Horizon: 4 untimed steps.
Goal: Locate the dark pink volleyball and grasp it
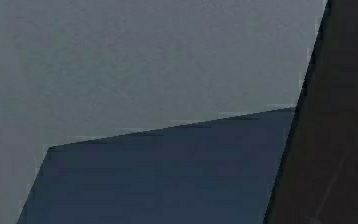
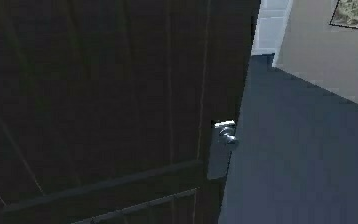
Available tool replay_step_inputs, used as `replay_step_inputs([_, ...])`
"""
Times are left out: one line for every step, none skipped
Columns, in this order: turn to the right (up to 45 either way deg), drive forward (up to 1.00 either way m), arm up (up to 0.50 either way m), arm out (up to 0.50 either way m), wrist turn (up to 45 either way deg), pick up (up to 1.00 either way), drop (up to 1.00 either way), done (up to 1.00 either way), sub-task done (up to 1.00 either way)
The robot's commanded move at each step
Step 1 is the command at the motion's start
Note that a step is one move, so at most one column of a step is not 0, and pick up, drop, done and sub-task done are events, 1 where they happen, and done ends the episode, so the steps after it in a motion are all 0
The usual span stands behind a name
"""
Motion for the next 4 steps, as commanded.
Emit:
replay_step_inputs([0.0,0.70,0.00,0.00,0.0,0.00,0.00,0.00,0.00])
replay_step_inputs([-12.0,0.00,0.00,0.00,0.0,0.00,0.00,0.00,0.00])
replay_step_inputs([0.0,0.60,0.00,0.00,0.0,0.00,0.00,0.00,0.00])
replay_step_inputs([45.0,0.00,0.00,0.00,0.0,0.00,0.00,0.00,0.00])
